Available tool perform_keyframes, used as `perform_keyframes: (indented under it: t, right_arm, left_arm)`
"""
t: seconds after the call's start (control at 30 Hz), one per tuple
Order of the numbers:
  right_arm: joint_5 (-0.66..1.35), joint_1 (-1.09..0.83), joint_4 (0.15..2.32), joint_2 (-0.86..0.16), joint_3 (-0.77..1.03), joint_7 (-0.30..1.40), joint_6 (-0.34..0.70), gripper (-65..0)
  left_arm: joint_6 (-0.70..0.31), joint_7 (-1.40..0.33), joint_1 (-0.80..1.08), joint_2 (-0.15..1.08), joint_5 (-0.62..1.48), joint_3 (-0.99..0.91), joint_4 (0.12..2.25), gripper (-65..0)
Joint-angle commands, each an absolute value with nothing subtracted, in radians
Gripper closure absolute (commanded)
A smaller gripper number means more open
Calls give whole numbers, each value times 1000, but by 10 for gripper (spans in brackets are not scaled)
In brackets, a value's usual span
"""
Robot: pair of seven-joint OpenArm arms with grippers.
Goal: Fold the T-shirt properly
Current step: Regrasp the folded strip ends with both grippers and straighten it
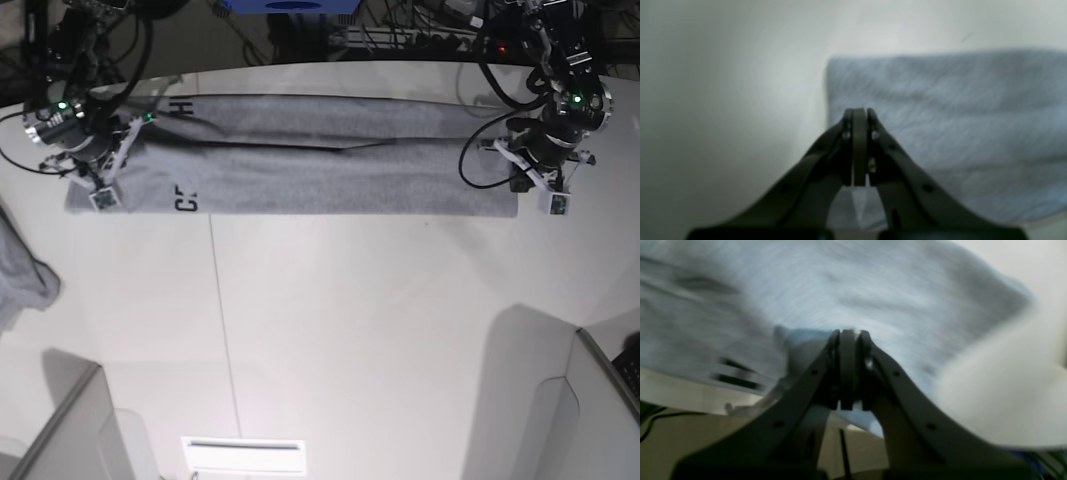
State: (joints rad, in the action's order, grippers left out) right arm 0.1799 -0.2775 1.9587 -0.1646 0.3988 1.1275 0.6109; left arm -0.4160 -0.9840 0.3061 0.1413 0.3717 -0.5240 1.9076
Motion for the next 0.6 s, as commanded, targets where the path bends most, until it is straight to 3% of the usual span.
perform_keyframes:
  t: [0.0,0.07,0.13,0.23,0.33,0.57]
  right_arm:
    - [186,-268,1977,-174,418,1116,607,-149]
    - [186,-263,1972,-176,440,1113,607,-248]
    - [186,-252,1969,-177,443,1113,607,-260]
    - [186,-231,1925,-177,444,1110,607,-164]
    - [186,-222,1856,-177,447,1066,607,0]
    - [186,-205,1664,-180,444,983,607,0]
  left_arm:
    - [-414,-972,297,143,375,-527,1920,0]
    - [-414,-972,278,133,374,-527,1900,0]
    - [-414,-972,259,133,374,-527,1860,0]
    - [-414,-970,242,134,374,-527,1787,0]
    - [-414,-970,225,136,374,-527,1718,0]
    - [-412,-868,222,139,374,-527,1564,0]
